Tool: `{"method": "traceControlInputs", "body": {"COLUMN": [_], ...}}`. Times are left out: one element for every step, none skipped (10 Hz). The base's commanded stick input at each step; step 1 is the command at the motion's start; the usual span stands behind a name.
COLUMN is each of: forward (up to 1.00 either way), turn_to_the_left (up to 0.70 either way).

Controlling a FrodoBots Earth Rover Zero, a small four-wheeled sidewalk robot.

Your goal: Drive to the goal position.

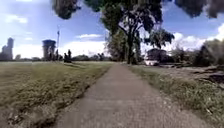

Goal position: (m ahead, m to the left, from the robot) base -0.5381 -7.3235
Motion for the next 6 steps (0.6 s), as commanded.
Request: {"method": "traceControlInputs", "body": {"forward": [1.0,1.0,1.0,1.0,1.0,1.0], "turn_to_the_left": [0.0,0.0,0.0,0.0,0.0,0.0]}}
